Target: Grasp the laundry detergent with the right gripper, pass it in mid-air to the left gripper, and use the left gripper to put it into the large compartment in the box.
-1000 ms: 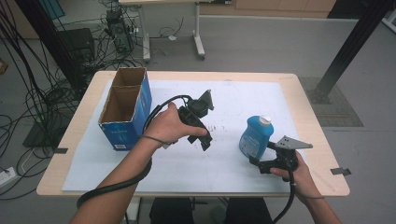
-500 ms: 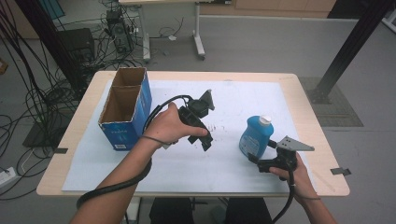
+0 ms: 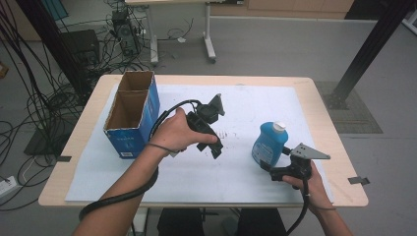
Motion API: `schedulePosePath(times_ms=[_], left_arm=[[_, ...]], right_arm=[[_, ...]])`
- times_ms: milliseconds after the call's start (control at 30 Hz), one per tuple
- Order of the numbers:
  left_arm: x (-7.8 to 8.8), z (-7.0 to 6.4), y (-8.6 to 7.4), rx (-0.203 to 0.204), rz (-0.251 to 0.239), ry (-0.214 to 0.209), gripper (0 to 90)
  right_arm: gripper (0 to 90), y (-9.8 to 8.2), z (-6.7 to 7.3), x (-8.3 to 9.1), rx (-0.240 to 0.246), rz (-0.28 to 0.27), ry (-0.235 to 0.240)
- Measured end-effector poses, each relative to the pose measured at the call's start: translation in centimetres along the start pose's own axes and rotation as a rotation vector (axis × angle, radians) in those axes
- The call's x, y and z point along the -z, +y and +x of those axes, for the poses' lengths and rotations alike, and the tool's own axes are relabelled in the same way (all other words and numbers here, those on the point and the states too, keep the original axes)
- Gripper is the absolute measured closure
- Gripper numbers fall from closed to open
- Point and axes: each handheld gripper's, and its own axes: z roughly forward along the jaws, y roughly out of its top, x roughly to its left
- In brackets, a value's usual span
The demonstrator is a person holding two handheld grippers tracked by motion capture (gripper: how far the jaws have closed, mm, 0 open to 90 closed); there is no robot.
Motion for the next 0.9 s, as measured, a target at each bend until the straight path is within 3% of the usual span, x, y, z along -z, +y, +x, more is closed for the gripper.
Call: schedulePosePath(times_ms=[900], left_arm=[[0.1, 0.4, -0.2, 0.006, -0.008, -0.007, 9.4]], right_arm=[[3.4, -0.4, -0.4, -2.1, -0.008, 0.007, -0.014]])
